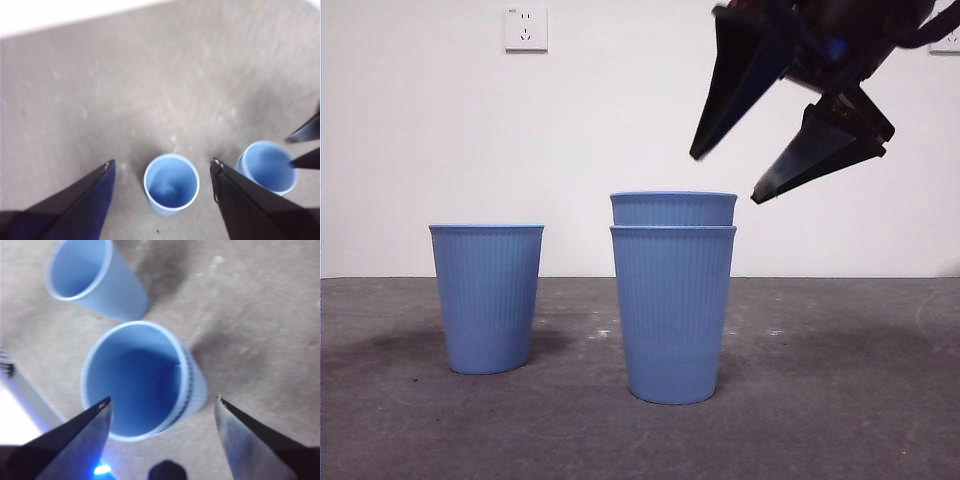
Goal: Pick up the cup on the top,put the cup on the left,pick up the cup in the middle,put the cup on the right
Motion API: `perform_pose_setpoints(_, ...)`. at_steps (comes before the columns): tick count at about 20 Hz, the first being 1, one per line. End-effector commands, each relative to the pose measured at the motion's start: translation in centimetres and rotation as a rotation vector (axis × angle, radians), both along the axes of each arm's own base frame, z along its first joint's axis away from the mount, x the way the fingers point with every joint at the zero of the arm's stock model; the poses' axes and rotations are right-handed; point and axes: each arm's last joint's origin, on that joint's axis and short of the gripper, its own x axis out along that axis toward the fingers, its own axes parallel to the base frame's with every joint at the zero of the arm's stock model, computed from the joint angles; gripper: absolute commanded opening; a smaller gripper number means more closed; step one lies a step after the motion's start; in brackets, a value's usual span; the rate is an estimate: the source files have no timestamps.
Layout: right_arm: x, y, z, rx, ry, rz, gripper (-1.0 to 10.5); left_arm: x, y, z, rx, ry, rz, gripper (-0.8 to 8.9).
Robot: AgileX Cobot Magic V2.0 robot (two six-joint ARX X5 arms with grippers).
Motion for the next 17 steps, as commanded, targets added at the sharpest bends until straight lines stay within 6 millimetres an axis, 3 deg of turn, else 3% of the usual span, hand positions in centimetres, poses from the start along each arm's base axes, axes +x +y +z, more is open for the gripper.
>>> perform_pose_setpoints(1,0.22,0.47,-0.36,-0.016,0.004,-0.008,3.4,-1.19,0.4,0.82,-0.017,-0.029,0.001,3.24)
perform_pose_setpoints(3,0.39,0.56,-0.66,-0.027,0.01,-0.013,3.3,-1.93,0.66,1.28,-0.027,-0.056,0.0,3.24)
perform_pose_setpoints(17,0.69,1.15,-1.01,-0.027,-0.002,-0.016,0.2,-2.0,0.7,1.07,-0.017,-0.034,0.003,3.24)
